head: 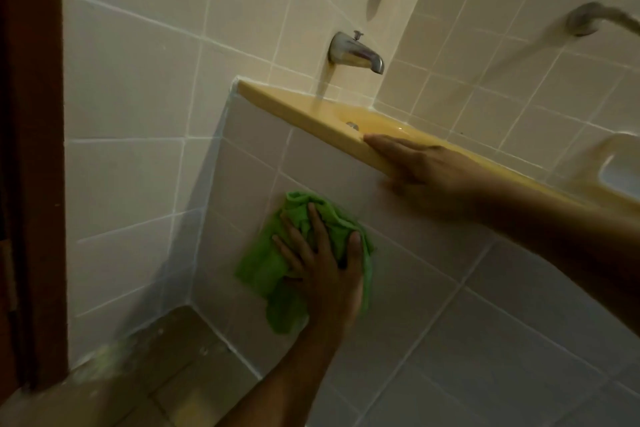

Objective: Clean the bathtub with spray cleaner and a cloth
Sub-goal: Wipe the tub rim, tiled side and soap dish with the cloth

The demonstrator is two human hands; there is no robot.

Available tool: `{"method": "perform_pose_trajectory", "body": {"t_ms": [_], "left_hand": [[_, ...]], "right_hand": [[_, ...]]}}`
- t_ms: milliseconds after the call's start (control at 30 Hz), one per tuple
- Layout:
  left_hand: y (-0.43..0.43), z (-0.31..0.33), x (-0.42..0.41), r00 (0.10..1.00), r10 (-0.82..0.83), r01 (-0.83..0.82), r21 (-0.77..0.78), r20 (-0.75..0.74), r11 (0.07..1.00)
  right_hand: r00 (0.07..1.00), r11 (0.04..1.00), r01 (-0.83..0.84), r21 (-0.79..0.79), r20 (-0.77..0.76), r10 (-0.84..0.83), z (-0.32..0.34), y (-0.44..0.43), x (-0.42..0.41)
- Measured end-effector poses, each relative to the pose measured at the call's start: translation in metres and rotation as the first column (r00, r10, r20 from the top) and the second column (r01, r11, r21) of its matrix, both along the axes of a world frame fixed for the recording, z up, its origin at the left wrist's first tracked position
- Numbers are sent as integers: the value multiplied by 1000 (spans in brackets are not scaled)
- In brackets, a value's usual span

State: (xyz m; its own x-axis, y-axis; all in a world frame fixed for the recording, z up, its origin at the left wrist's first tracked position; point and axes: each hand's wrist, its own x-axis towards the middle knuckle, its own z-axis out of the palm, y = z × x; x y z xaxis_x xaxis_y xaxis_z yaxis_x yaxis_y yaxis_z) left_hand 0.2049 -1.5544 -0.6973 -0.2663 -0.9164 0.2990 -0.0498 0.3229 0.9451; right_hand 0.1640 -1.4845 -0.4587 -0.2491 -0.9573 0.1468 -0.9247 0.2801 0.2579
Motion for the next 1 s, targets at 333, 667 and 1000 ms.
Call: {"method": "perform_pose_trajectory", "body": {"t_ms": [333,667,1000], "left_hand": [[45,89,-4,997,-83,82,-124,-4,989],[122,128,-12,995,-56,30,-292,-83,956],[138,196,57,911,-312,350,108,-269,931]], "right_hand": [[993,997,51,-62,112,-44,-7,132,-21],[983,979,174,-107,71,-167,-10,230,-11],[951,963,201,-178,273,-148,-3,254,-7]]}}
